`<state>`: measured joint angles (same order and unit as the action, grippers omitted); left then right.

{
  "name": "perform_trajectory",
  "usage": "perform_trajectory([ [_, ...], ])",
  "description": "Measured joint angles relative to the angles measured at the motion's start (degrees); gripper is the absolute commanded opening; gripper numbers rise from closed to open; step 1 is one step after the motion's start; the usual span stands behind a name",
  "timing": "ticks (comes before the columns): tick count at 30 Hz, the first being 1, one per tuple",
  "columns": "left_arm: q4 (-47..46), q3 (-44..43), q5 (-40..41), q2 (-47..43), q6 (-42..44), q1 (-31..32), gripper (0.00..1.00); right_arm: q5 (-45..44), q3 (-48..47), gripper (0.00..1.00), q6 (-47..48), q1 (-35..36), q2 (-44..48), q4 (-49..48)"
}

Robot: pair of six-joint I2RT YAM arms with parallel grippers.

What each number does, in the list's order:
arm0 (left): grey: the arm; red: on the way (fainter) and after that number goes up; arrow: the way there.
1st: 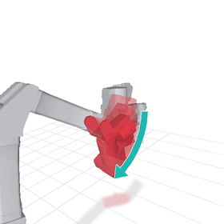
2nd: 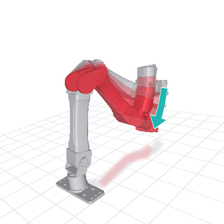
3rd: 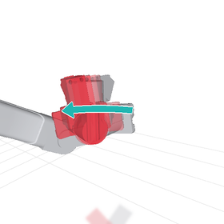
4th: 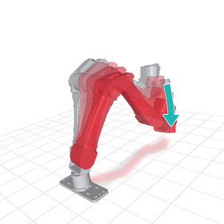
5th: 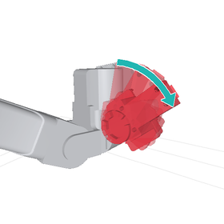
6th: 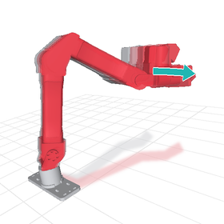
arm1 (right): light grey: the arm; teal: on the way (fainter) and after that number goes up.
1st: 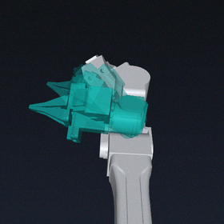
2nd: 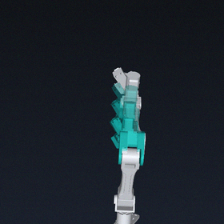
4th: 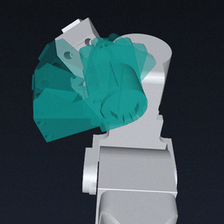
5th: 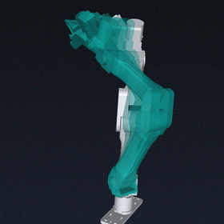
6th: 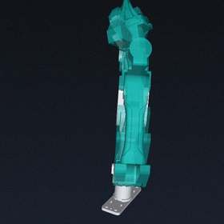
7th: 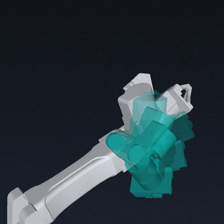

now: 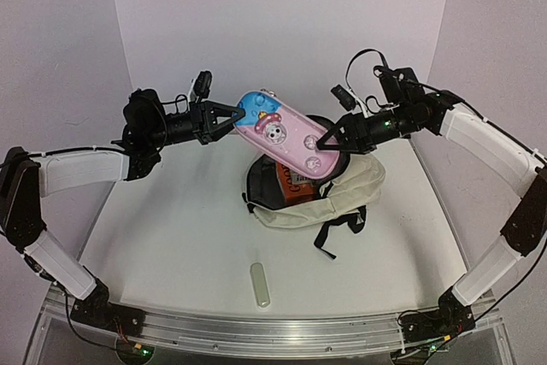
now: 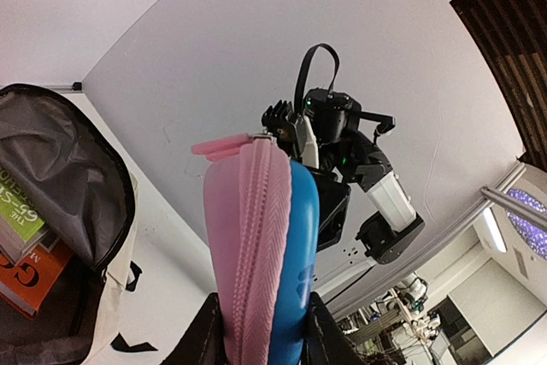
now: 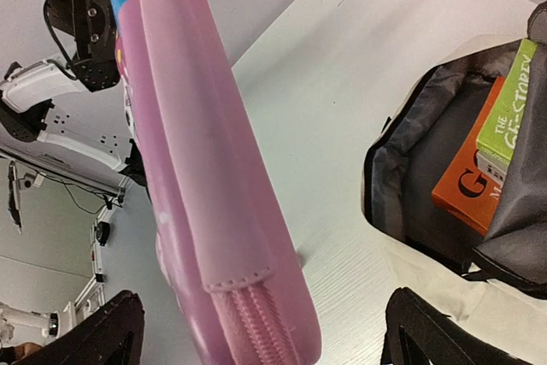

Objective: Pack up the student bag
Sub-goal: Pick up the stationery from the center of the board.

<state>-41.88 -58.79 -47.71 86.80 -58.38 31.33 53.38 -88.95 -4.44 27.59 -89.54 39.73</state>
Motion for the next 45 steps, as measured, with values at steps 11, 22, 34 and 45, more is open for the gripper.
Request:
perform_trajectory([
  [11,-9.87,3.81,3.51,0.22,-6.04,0.00,0.18,6.21,0.34,0.34,-5.04,-0.15,-0.01,-5.25],
  [22,12.88,-0.18,-1.80,-2.83,7.33,-0.15,0.66,7.85,2.62,0.09,-3.99,-0.17,0.21,-5.38],
  [34,34.32,-7.47,-10.24,-3.37,21.21,-0.14,0.57,9.93,5.89,0.05,-3.21,1.10,1.75,-4.56],
  [45,36.44,-8.63,-13.46,-1.95,22.46,-0.13,0.09,8.44,6.22,0.31,0.42,2.23,1.69,-0.82],
])
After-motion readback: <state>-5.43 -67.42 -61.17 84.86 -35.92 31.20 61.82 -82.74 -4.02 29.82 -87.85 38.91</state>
